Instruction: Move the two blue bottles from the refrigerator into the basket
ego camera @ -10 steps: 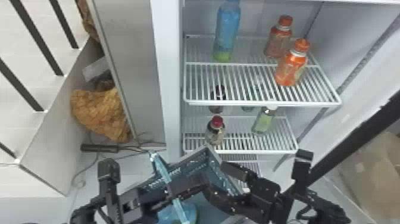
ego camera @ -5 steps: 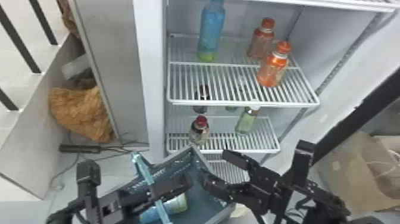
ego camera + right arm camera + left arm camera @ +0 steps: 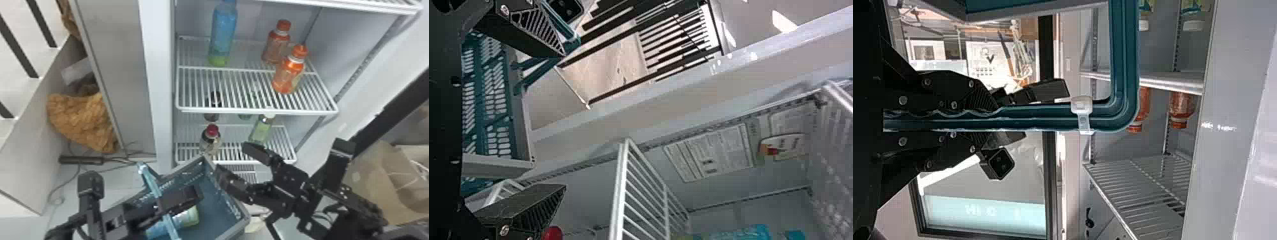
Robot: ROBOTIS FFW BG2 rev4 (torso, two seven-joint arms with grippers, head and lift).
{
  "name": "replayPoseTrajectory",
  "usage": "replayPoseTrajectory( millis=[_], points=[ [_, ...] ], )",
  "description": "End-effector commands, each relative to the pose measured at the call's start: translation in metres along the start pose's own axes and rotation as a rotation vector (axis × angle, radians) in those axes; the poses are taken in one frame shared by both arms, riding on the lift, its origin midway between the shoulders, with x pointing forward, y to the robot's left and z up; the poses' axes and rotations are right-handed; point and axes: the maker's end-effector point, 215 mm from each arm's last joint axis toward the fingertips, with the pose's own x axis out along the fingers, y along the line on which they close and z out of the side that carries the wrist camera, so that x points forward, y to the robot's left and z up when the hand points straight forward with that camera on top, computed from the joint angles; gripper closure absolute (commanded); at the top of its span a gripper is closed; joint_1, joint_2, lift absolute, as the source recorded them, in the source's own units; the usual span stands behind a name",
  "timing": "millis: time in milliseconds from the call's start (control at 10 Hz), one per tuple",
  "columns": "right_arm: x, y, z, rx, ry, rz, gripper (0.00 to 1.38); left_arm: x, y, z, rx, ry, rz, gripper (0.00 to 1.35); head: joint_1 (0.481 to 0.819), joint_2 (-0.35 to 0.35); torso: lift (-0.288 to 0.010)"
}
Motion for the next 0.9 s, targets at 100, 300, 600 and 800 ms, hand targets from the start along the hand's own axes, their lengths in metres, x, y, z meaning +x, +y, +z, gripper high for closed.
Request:
replayPoseTrajectory(
  millis=[100, 300, 600, 800],
  points=[
    [0.003, -0.012, 0.026, -0.03, -0.058, -0.022, 0.11, 0.0, -0.001, 0.0, 0.0, 0.0, -0.002, 1.2, 0.695, -0.177, -0.01],
    [0.008, -0.035, 0.055, -0.078, -0.121, -0.069, 0.11, 0.0, -0.002, 0.0, -0.002, 0.002, -0.006, 1.2, 0.695, -0.186, -0.01],
    [0.017, -0.073, 0.083, -0.112, -0.196, -0.138, 0.11, 0.002, -0.005, 0.0, -0.001, 0.002, -0.018, 1.2, 0.695, -0.208, -0.01],
    [0.026, -0.095, 0.097, -0.119, -0.246, -0.171, 0.11, 0.003, -0.005, -0.001, -0.002, 0.004, -0.018, 1.2, 0.695, -0.22, -0.01]
  ],
)
